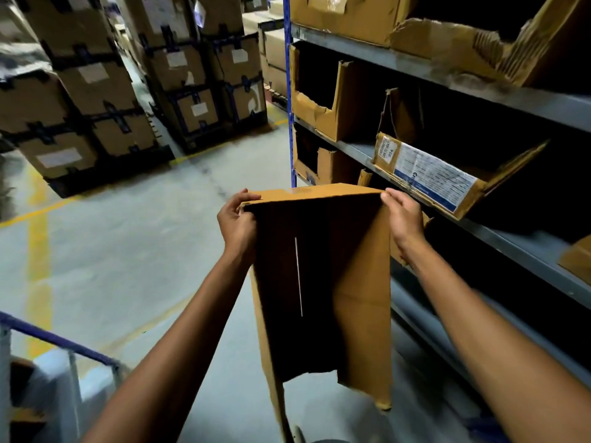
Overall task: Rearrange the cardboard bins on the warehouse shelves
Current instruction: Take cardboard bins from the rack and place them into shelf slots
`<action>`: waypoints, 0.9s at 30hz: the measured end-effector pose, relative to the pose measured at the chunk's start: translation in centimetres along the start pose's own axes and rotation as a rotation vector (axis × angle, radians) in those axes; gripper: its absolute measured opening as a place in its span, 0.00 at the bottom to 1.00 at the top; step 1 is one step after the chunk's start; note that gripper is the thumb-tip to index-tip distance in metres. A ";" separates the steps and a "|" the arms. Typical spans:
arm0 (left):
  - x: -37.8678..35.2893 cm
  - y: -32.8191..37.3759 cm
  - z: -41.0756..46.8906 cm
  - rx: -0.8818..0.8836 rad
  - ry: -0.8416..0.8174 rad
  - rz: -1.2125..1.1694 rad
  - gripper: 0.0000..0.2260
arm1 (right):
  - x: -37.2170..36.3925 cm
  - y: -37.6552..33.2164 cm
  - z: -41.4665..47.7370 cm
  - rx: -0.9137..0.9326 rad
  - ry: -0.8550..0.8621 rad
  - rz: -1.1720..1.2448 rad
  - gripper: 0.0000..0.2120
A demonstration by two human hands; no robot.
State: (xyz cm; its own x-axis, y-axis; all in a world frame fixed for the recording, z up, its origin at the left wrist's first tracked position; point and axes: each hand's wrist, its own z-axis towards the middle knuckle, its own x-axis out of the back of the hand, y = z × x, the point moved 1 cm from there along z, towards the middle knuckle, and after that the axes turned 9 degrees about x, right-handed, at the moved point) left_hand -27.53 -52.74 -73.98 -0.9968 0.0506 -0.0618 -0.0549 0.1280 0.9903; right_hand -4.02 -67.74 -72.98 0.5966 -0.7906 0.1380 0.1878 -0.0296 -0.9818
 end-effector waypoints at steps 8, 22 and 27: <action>-4.3 0.2 2.4 0.087 0.332 0.109 0.21 | -6.6 0.3 -4.7 0.355 -0.503 -0.374 0.16; -0.8 3.0 1.2 -0.737 0.059 0.912 0.26 | -11.2 3.6 -5.3 0.222 -0.985 -0.842 0.17; -0.4 -2.5 -1.6 -0.791 -0.681 1.739 0.12 | -12.5 2.8 -3.7 0.301 -1.137 -0.943 0.10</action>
State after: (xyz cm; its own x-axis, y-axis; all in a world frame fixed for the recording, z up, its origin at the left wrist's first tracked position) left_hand -27.05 -54.67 -76.26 0.1581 -0.0677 0.9851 0.5497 -0.8227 -0.1448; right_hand -13.86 -60.26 -77.90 0.4122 0.3321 0.8484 0.9006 -0.0074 -0.4347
